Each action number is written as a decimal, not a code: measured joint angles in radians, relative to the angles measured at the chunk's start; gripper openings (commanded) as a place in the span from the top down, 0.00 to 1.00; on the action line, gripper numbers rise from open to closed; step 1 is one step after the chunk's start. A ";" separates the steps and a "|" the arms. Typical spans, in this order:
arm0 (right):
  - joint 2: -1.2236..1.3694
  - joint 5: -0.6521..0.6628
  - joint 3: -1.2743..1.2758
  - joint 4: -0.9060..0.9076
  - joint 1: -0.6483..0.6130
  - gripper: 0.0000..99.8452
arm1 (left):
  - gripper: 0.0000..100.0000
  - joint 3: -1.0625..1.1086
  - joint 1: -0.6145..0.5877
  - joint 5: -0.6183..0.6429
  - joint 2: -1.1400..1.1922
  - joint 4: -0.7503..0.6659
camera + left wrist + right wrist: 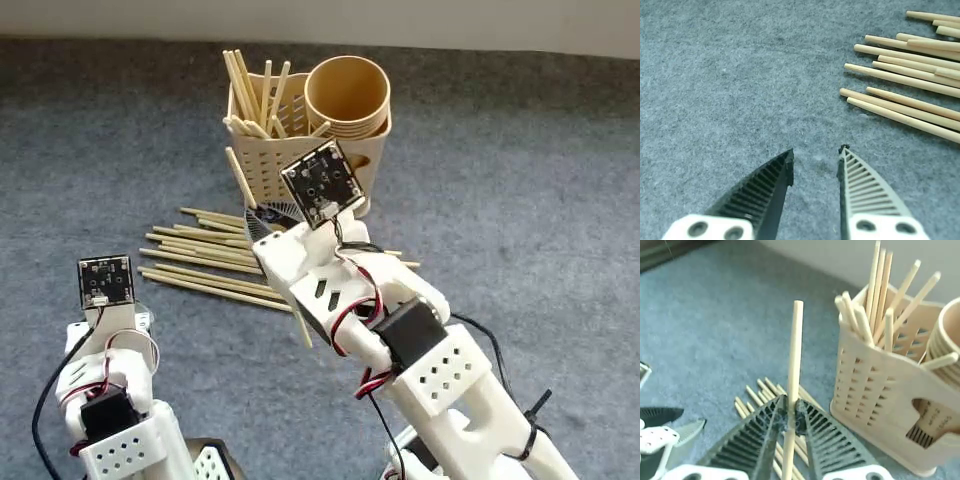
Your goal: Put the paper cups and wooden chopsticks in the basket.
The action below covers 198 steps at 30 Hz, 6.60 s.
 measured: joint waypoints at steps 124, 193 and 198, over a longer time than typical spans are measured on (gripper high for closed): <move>-0.130 -0.063 0.160 0.341 0.255 0.95 | 0.84 -0.002 0.000 -0.005 0.000 0.000; -0.130 -0.258 0.509 -0.017 0.787 0.95 | 0.85 -1.140 0.733 -0.793 1.801 0.107; -0.130 -0.258 0.509 -0.035 0.786 0.95 | 0.85 -1.231 0.733 -0.793 1.942 0.107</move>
